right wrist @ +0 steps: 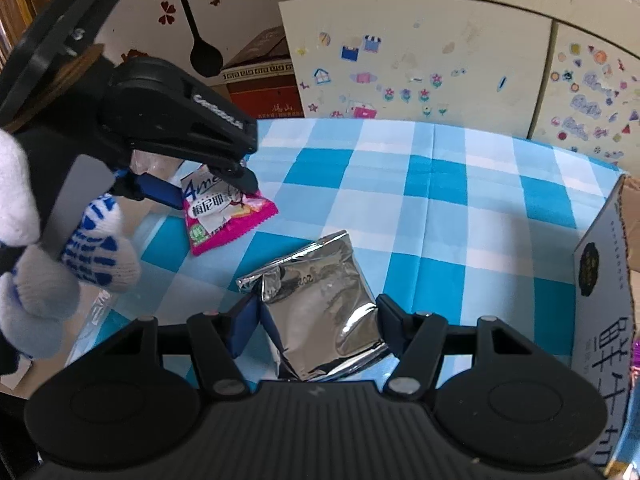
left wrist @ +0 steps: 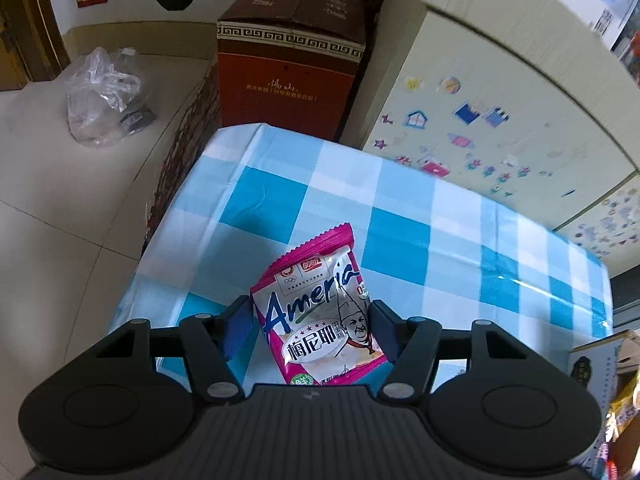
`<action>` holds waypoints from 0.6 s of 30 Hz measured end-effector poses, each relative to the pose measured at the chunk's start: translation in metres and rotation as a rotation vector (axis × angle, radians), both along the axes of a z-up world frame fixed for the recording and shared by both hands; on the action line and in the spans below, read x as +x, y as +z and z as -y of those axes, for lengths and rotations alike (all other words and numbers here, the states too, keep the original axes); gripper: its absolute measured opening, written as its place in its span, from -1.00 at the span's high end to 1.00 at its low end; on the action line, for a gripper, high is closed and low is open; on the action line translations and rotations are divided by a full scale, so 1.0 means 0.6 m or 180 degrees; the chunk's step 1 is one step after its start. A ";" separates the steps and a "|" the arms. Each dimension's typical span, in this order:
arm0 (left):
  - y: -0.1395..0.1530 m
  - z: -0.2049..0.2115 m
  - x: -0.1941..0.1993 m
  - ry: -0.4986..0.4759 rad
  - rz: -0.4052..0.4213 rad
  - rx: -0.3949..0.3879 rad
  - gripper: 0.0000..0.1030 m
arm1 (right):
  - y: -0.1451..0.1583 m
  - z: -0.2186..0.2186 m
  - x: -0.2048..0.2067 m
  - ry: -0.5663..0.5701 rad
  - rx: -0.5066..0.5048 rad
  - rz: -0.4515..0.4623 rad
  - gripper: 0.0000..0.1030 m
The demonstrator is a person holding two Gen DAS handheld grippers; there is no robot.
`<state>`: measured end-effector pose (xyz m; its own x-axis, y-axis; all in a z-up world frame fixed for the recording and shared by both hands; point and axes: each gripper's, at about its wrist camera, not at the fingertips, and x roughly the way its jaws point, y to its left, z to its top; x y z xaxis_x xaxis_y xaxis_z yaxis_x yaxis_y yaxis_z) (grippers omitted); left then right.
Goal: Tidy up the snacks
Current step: 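Grasp the pink Ameria packet with the left gripper while the right gripper grasps the silver foil packet, then carry the pink and silver packets into the cardboard box and open both grippers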
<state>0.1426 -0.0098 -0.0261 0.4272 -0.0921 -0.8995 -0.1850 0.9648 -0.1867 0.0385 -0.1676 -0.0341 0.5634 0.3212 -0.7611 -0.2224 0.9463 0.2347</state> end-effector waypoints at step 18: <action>0.070 0.007 -0.075 -0.0066 0.0263 -0.0161 -0.34 | 0.103 0.038 -0.077 -0.0339 0.0114 0.0322 -0.25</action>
<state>0.0975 -0.0138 0.0161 0.4971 -0.1462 -0.8553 -0.1470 0.9572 -0.2491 -0.0078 -0.1907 0.0278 0.6691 0.2814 -0.6878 -0.1453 0.9572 0.2503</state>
